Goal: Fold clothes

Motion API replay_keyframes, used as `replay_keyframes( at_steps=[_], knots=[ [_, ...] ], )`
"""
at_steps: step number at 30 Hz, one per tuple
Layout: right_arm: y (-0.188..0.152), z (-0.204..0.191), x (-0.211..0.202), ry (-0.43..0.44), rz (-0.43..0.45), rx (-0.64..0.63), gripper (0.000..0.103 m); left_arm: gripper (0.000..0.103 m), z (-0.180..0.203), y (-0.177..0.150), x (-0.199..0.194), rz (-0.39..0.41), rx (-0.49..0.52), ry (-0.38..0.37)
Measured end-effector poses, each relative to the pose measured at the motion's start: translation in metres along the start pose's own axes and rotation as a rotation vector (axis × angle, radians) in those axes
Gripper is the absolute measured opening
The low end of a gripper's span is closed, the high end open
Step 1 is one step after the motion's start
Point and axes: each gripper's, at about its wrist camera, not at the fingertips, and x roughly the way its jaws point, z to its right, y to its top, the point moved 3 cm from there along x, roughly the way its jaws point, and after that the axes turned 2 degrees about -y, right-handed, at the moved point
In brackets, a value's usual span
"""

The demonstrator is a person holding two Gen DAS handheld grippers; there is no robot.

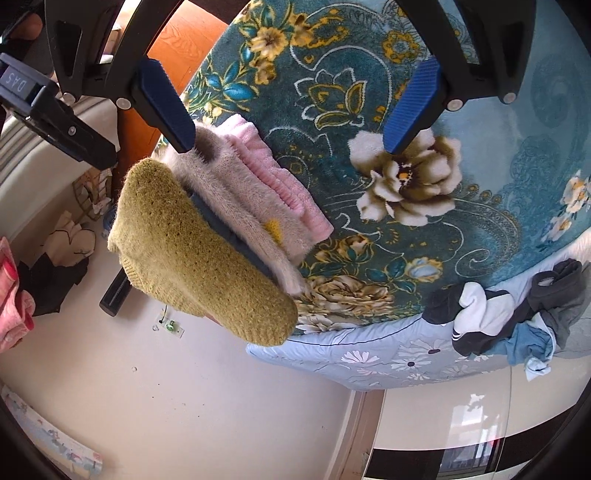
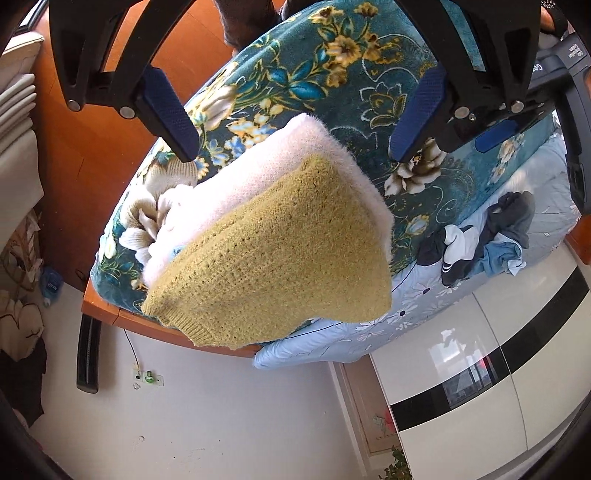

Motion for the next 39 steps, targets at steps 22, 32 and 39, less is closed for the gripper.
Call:
replay_keyframes(
  at_steps=[22,32,39],
  knots=[
    [-0.009,-0.023,-0.018,-0.029,0.023,-0.037,0.103,0.103,0.006,0.003,-0.021,0.046,0.073,0.054],
    [-0.011,-0.026,-0.017,-0.027,0.013,-0.039,0.103,0.103,0.006,0.003,-0.022,0.056,0.095,0.072],
    [-0.012,-0.028,-0.015,-0.025,0.009,-0.042,0.103,0.103,0.005,0.003,-0.021,0.058,0.089,0.075]
  ],
)
